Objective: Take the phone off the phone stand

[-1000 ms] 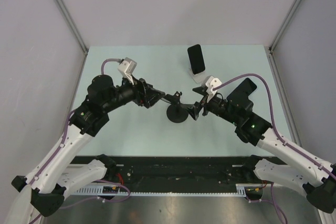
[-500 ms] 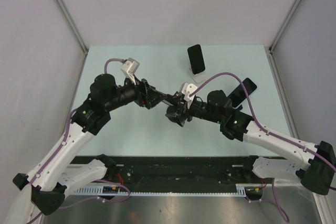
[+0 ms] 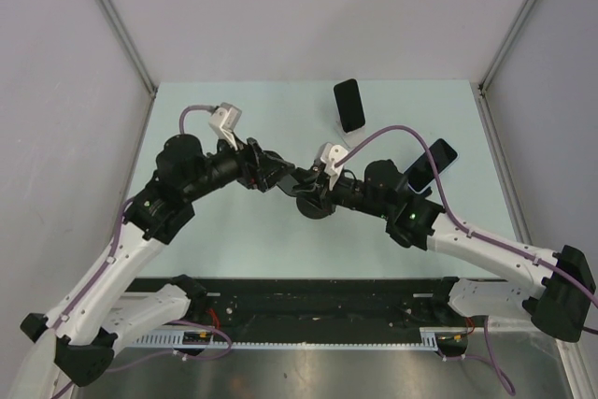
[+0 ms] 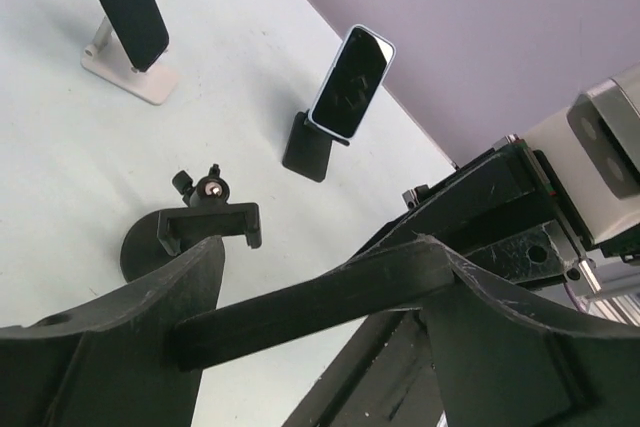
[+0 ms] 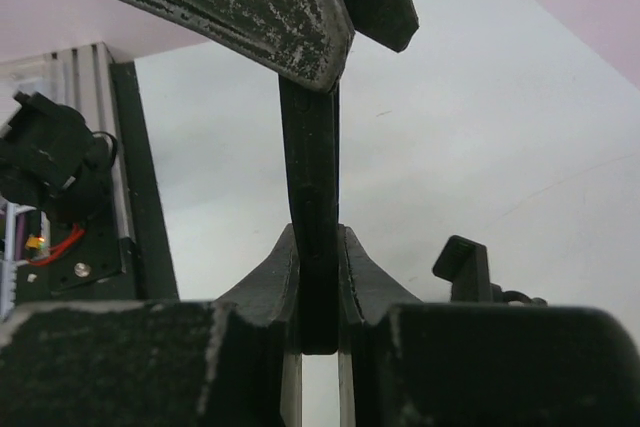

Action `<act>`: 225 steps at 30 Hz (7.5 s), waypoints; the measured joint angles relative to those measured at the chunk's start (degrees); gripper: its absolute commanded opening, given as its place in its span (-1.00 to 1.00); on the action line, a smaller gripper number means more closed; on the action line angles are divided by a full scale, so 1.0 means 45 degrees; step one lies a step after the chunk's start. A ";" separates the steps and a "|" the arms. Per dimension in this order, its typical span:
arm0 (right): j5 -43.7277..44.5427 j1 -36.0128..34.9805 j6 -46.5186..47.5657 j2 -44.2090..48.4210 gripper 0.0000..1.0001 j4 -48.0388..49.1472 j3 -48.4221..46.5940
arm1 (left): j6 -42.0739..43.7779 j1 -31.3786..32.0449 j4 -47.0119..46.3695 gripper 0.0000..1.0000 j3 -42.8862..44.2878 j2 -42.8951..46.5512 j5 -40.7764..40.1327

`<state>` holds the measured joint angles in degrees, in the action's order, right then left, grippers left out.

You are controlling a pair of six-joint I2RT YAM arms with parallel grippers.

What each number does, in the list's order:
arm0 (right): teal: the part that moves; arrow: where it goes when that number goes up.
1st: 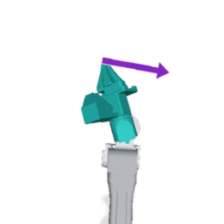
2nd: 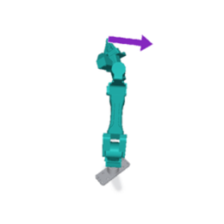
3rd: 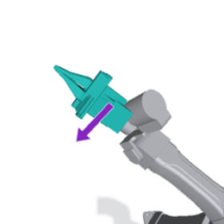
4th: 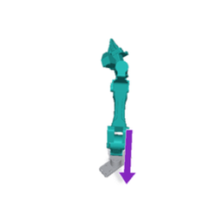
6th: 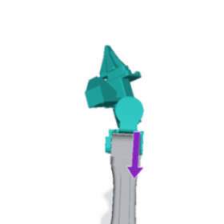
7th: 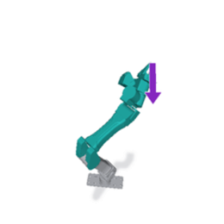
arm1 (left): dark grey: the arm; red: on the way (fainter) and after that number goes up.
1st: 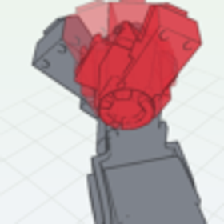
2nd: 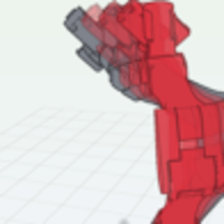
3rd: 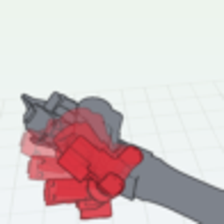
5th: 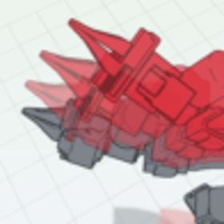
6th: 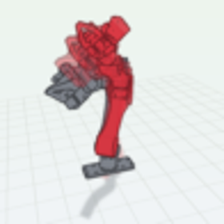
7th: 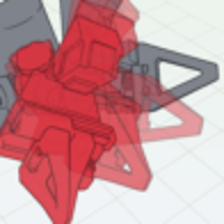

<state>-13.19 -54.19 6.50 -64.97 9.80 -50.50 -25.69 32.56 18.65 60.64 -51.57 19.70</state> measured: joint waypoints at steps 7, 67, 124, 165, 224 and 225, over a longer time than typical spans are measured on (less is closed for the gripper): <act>0.0447 -0.0039 -0.1982 0.0034 -1.00 0.0233 0.0000 | 0.0112 0.0010 -0.0408 1.00 -0.0549 0.1496 -0.1345; 0.6781 -0.2531 -0.3721 -0.0889 0.39 0.1326 0.0005 | -0.1307 0.3308 -0.4629 -0.60 -0.3968 0.0981 -0.7490; 0.0612 0.4911 -0.2497 0.5353 1.00 -0.5056 0.2093 | 0.9855 -1.1783 0.2030 -0.49 0.3162 -1.3211 -0.1554; 0.0403 0.4935 -0.2535 0.5221 1.00 -0.4779 0.2249 | 1.0151 -1.1701 0.2181 1.00 0.3580 -1.3561 -0.1661; 0.8286 -0.0641 -0.3818 -0.5790 -1.00 -0.9811 -0.6261 | 0.4736 -0.3225 0.1030 1.00 -0.2749 0.0889 -0.6314; 0.8179 -0.0559 -0.3696 -0.5668 -1.00 -0.9981 -0.6261 | 0.4745 -0.3211 0.1010 1.00 -0.2764 0.0894 -0.6319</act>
<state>23.62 -56.71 -10.13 -90.48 -35.11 -78.67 -4.34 18.11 23.20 48.21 -47.55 -8.73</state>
